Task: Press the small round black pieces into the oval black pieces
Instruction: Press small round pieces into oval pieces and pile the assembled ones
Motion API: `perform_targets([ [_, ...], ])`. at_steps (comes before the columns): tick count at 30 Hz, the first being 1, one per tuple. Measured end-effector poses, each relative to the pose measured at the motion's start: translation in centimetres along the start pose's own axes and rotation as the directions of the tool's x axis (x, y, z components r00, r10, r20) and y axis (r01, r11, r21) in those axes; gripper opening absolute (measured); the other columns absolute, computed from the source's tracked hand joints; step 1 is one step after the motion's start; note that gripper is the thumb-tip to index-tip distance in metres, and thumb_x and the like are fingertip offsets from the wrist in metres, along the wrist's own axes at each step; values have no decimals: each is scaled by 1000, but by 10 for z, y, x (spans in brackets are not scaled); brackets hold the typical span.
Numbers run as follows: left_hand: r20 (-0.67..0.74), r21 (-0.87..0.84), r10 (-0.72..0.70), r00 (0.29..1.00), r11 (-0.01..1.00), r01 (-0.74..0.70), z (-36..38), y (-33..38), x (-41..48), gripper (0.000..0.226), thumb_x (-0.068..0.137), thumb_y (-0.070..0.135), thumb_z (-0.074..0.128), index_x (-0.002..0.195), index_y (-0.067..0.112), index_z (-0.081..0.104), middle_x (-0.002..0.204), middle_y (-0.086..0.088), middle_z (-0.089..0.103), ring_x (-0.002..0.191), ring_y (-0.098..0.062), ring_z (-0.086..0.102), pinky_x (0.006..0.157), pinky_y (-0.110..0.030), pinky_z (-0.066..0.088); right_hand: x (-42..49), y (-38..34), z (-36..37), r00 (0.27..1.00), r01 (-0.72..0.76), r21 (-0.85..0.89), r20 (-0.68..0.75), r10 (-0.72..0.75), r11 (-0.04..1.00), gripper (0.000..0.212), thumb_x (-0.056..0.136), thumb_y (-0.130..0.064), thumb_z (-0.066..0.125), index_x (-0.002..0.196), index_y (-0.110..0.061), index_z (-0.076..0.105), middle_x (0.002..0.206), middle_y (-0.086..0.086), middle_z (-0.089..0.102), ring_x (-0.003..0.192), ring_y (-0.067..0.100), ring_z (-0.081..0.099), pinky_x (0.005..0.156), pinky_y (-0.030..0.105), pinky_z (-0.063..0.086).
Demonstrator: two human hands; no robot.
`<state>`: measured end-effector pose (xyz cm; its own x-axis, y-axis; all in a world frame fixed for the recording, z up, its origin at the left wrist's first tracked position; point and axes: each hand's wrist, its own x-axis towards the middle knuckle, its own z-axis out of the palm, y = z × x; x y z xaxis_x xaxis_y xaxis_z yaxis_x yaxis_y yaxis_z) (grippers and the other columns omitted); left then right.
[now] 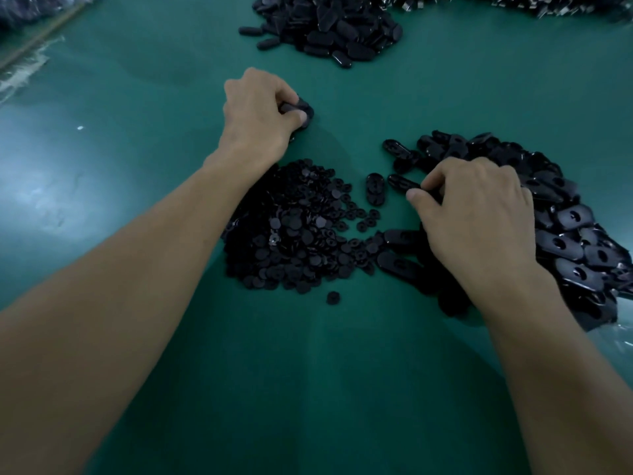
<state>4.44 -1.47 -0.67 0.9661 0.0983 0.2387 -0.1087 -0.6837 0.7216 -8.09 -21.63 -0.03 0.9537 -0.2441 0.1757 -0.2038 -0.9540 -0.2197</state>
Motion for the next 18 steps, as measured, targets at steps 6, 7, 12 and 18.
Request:
perform_targets([
  [6, -10, 101, 13, 1000, 995, -12, 1, -1, -1, 28, 92, 18, 76, 118, 9, 74, 103, -4, 66, 104, -26, 66, 97, -37, 55, 1, 1, 3, 997, 39, -1, -74, -39, 999, 28, 104, -33, 50, 108, -11, 67, 109, 14, 58, 110, 37, 51, 92, 48, 38],
  [7, -6, 112, 14, 1000, 994, -13, 1, -2, -1, 29, 92, 18, 75, 119, 9, 74, 111, -6, 68, 108, -26, 64, 99, -37, 53, 1, 1, 3, 996, 43, 11, -85, -42, 999, 28, 105, -31, 48, 107, -10, 67, 108, 14, 58, 108, 37, 52, 92, 48, 39],
  [12, -14, 74, 71, 997, 995, -69, 0, 4, -12, 26, 94, 23, 71, 119, 19, 71, 120, -2, 65, 108, -12, 62, 101, -30, 50, 1, -3, -1, 980, 139, 204, -172, -104, 969, 20, 101, -24, 47, 91, -12, 59, 89, 6, 60, 83, 26, 54, 74, 40, 44],
  [18, 114, -227, 180, 977, 962, -151, 1, 29, -57, 14, 96, 30, 67, 83, 30, 73, 76, 15, 72, 67, 6, 59, 66, -15, 48, -3, -16, 0, 966, 256, 476, -142, -214, 841, 18, 102, -24, 45, 87, -16, 50, 70, -9, 52, 71, 3, 51, 58, 14, 38],
])
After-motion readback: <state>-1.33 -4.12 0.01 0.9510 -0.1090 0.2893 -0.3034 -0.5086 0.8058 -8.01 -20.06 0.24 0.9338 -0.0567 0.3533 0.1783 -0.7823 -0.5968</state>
